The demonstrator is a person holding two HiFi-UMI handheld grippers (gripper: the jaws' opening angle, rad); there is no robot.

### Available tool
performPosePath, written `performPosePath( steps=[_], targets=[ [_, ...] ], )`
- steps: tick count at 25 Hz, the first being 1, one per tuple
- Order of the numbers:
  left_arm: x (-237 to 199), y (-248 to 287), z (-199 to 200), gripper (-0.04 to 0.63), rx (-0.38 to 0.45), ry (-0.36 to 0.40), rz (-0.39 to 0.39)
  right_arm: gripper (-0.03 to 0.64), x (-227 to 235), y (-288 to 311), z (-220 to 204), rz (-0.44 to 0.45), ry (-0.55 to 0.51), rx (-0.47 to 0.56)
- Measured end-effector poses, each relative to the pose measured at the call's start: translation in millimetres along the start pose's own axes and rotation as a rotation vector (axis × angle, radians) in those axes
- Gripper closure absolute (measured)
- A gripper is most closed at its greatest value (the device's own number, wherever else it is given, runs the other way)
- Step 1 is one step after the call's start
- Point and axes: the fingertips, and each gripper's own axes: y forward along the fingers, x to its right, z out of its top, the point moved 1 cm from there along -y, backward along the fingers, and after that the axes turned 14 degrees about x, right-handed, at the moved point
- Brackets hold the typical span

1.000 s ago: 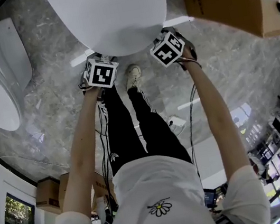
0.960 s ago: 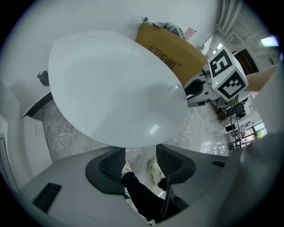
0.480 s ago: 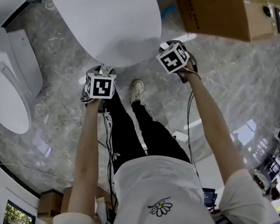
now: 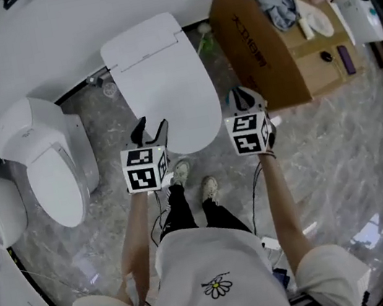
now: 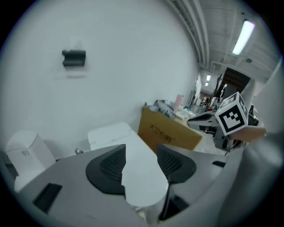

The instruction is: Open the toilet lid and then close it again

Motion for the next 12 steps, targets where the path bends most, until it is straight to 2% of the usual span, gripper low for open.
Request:
performPosePath(
  steps=[2,6,9,12],
  targets=[
    [19,-26,58,0.357,0.140,0.032,-0.020,0.564,6,-36,57,-0.055,0.054,0.137],
    [55,-83,155,0.380,0.438,0.037,-0.043,0.571,8,-112,146,-0.140,0.117,0.380],
    [71,-118,197,0.404,0.557,0.056,-0.068,0.571,-1,-158,193,-0.147,0.155,0.532],
    [76,-139,217,0.500,0.663,0.052,-0.074,0.578,-5,-180,210,-0.147,0.214,0.643]
  ],
)
